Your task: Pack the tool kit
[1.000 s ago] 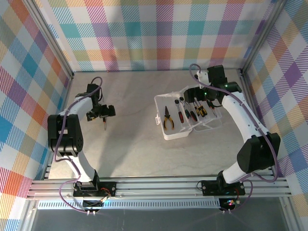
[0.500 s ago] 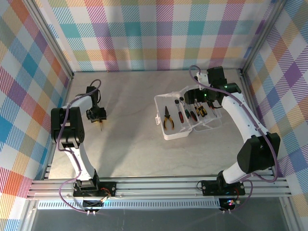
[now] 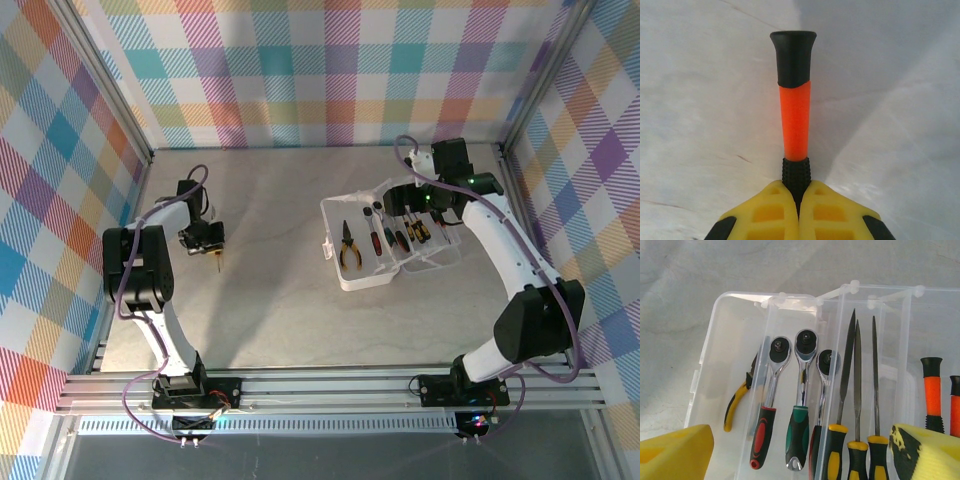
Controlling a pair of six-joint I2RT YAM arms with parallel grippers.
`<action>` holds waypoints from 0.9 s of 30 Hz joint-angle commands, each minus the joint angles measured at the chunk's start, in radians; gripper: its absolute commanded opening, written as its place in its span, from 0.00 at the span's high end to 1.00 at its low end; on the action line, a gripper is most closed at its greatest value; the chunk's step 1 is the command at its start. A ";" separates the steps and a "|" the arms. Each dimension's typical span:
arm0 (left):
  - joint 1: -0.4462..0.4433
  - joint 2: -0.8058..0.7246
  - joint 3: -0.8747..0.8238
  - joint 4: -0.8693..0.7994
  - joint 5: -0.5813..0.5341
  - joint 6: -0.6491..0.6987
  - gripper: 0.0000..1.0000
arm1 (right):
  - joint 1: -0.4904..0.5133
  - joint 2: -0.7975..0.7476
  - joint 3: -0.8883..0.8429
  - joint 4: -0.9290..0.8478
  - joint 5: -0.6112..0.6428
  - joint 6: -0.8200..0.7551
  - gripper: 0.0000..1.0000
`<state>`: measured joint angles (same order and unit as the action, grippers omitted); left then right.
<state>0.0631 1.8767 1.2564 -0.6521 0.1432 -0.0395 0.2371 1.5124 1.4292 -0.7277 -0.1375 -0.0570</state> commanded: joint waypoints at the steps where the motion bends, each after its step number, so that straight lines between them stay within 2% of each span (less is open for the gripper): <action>1: -0.049 -0.108 0.007 -0.026 0.114 -0.010 1.00 | 0.006 -0.038 -0.004 -0.006 -0.052 0.020 0.09; 7: -0.183 -0.240 0.035 0.016 0.307 -0.021 1.00 | 0.007 -0.076 -0.035 0.093 -0.239 0.092 0.11; 10: -0.252 -0.286 0.038 0.119 0.468 -0.076 0.99 | 0.007 -0.097 -0.074 0.208 -0.383 0.185 0.14; 13: -0.340 -0.303 0.053 0.211 0.538 -0.118 0.98 | 0.012 -0.109 -0.122 0.366 -0.507 0.298 0.16; 19: -0.476 -0.261 0.080 0.422 0.650 -0.222 0.98 | 0.064 -0.083 -0.151 0.501 -0.526 0.392 0.20; 27: -0.576 -0.189 0.133 0.549 0.678 -0.304 0.98 | 0.150 -0.024 -0.161 0.558 -0.437 0.447 0.28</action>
<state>-0.4953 1.6737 1.3529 -0.1925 0.7750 -0.2966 0.3710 1.4612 1.2819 -0.2333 -0.5938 0.3466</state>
